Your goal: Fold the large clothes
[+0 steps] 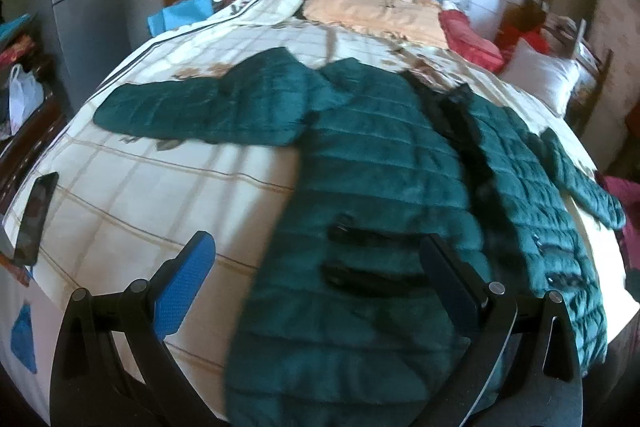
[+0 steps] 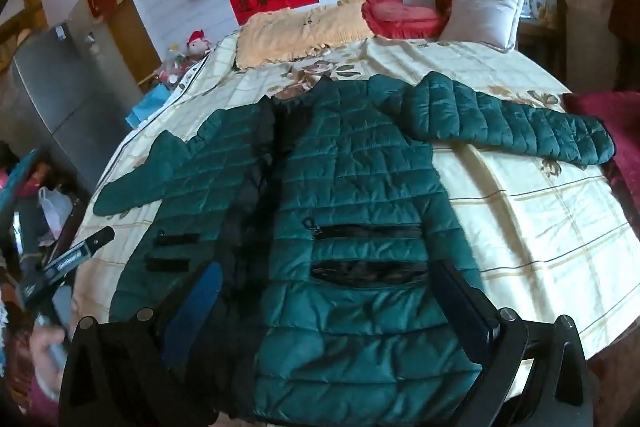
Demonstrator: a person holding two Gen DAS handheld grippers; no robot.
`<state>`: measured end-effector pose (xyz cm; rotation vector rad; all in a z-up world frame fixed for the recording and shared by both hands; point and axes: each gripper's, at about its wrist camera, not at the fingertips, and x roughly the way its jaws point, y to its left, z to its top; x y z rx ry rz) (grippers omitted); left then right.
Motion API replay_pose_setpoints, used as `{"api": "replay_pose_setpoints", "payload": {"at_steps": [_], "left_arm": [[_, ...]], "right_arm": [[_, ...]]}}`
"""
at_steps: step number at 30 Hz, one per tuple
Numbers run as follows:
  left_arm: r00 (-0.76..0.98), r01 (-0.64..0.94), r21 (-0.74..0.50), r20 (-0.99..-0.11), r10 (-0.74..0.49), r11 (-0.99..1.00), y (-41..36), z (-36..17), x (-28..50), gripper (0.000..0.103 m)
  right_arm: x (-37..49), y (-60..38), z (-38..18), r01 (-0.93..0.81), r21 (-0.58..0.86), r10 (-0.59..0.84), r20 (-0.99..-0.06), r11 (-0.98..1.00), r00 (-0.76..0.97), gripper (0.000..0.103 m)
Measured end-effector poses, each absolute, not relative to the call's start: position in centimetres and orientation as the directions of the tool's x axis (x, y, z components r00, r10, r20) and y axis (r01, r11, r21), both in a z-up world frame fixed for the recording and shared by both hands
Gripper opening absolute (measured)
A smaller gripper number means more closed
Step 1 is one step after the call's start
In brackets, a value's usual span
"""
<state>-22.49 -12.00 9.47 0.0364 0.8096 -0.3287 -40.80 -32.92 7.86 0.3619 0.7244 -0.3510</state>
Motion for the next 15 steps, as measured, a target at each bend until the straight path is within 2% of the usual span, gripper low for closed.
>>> {"api": "replay_pose_setpoints", "payload": {"at_steps": [7, 15], "left_arm": [[0.618, 0.336, -0.124, -0.719, -0.318, 0.934, -14.6, 9.0, -24.5, 0.102], [0.624, 0.336, -0.106, -0.720, -0.306, 0.936, -15.1, 8.3, -25.0, 0.103]], "right_arm": [[-39.4, -30.3, 7.9, 0.466, 0.168, -0.217, -0.717, 0.869, 0.662, 0.103], [-38.1, -27.9, 8.6, 0.474, 0.136, -0.234, -0.732, 0.870, 0.640, 0.103]]}}
